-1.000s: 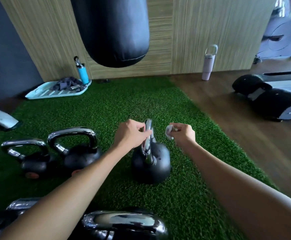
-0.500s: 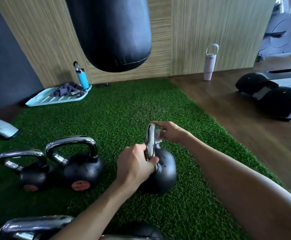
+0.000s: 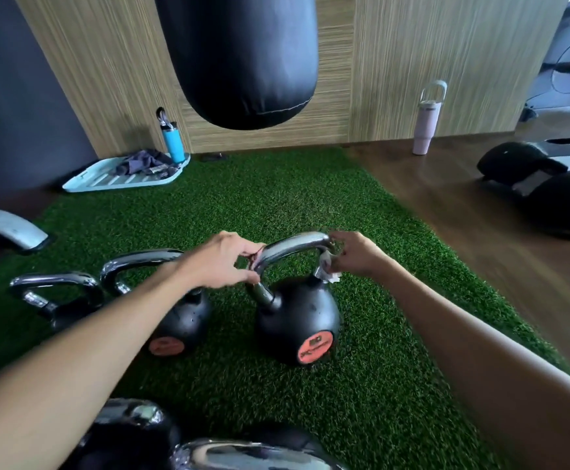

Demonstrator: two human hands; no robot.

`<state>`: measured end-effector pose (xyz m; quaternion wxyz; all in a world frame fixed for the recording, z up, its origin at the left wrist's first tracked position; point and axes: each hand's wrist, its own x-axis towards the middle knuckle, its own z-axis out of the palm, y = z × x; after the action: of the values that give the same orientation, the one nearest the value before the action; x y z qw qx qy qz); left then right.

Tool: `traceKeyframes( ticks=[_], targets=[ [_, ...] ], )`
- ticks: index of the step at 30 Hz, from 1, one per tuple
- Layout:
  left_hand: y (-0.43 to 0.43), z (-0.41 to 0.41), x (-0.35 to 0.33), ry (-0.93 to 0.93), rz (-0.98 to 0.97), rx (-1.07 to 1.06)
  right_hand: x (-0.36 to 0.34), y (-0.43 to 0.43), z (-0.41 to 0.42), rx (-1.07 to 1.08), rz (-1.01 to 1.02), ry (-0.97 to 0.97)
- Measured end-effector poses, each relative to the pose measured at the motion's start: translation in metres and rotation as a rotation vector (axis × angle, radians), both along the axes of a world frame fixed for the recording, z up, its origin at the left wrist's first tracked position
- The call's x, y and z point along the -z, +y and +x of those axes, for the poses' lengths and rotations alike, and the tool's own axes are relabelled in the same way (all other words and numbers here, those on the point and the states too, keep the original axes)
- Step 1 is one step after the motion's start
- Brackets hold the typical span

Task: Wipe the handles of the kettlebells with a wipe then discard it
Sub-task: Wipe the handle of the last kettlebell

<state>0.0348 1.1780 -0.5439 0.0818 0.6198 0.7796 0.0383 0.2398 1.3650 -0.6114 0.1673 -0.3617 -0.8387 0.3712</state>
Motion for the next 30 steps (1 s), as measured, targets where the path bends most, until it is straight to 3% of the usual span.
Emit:
traceKeyframes(
  ticks=[5,9,11,15,17,30],
  targets=[
    [0.011,-0.034,0.001,0.15,0.005,0.019,0.006,-0.035,0.006,-0.01,-0.104,0.008],
    [0.003,-0.042,0.01,0.154,0.111,0.018,0.014,-0.062,0.004,0.021,-0.138,0.007],
    [-0.004,-0.043,0.022,0.08,0.205,-0.002,0.018,-0.075,0.007,0.066,-0.082,0.014],
    [-0.01,-0.043,0.039,-0.251,0.398,-0.076,0.026,-0.09,0.008,0.175,0.045,0.104],
    [-0.01,-0.043,0.04,-0.29,0.419,-0.086,0.026,-0.091,0.003,0.202,0.02,0.123],
    [-0.026,-0.032,0.05,-0.066,0.511,-0.143,0.017,-0.076,-0.015,0.303,0.09,0.119]
  ],
)
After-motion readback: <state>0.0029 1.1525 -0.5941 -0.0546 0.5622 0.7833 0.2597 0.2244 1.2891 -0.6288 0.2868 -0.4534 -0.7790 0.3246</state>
